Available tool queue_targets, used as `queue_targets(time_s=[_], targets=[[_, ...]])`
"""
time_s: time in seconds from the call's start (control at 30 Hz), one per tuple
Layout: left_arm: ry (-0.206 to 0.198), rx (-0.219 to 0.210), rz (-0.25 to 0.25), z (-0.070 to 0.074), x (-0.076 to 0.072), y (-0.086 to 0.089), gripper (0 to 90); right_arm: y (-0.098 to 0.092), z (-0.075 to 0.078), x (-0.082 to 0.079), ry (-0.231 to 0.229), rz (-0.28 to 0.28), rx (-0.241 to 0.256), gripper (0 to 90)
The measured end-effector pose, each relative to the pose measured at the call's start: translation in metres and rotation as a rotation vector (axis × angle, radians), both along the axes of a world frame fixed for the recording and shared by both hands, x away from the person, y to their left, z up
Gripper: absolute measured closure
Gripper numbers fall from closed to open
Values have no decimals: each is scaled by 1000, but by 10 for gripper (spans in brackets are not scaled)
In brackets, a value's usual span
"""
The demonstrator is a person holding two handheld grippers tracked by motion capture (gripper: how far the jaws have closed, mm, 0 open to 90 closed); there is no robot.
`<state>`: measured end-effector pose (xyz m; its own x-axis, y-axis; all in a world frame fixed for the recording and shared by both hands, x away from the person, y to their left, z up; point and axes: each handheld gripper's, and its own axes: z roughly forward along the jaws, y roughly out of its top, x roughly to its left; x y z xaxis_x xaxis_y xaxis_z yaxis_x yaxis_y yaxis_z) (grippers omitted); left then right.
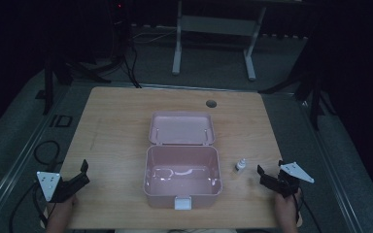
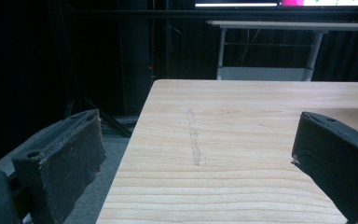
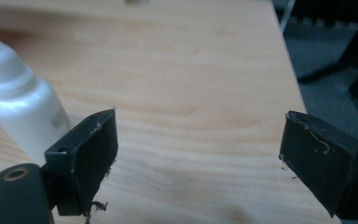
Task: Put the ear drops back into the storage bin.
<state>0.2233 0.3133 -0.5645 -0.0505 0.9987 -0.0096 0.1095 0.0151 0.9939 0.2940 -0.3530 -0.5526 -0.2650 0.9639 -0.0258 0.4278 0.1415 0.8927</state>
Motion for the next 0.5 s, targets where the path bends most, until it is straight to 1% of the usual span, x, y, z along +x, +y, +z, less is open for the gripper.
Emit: queue_targets(time_s=[0.03,0.07,0.1,0.13,0.17,0.23,0.27,0.3,0.33,0.37,0.4,0.43,0.47,0.5], targets=[[-1,-1,-2,0,0,0,24,1,0,2,26,-3,-12,109],[-1,-1,-2,0,0,0,23,2,0,5,54,9,-31,109],[1,1,-3,0,0,0,23,3,1,6,64,14,-44,109],[2,0,-5,0,0,0,23,4,2,7,91,20,-63,109],[2,0,-5,0,0,0,24,4,3,8,122,31,-64,110],[3,2,-6,0,0,0,23,4,5,10,168,46,-66,133],[5,3,-7,0,0,0,23,3,8,12,235,67,-73,129],[6,4,-8,0,0,-1,23,3,8,12,235,67,-73,129],[5,3,-10,0,0,-1,23,3,8,13,267,77,-80,129],[7,3,-11,0,0,-1,23,3,8,13,288,87,-90,130],[11,8,-15,0,0,-1,23,2,9,14,331,103,-88,129],[11,8,-15,0,0,-1,23,2,9,14,331,103,-88,129],[11,8,-15,0,0,-1,24,2,10,15,372,119,-86,127],[11,8,-16,0,1,-1,24,2,10,15,372,119,-86,127]])
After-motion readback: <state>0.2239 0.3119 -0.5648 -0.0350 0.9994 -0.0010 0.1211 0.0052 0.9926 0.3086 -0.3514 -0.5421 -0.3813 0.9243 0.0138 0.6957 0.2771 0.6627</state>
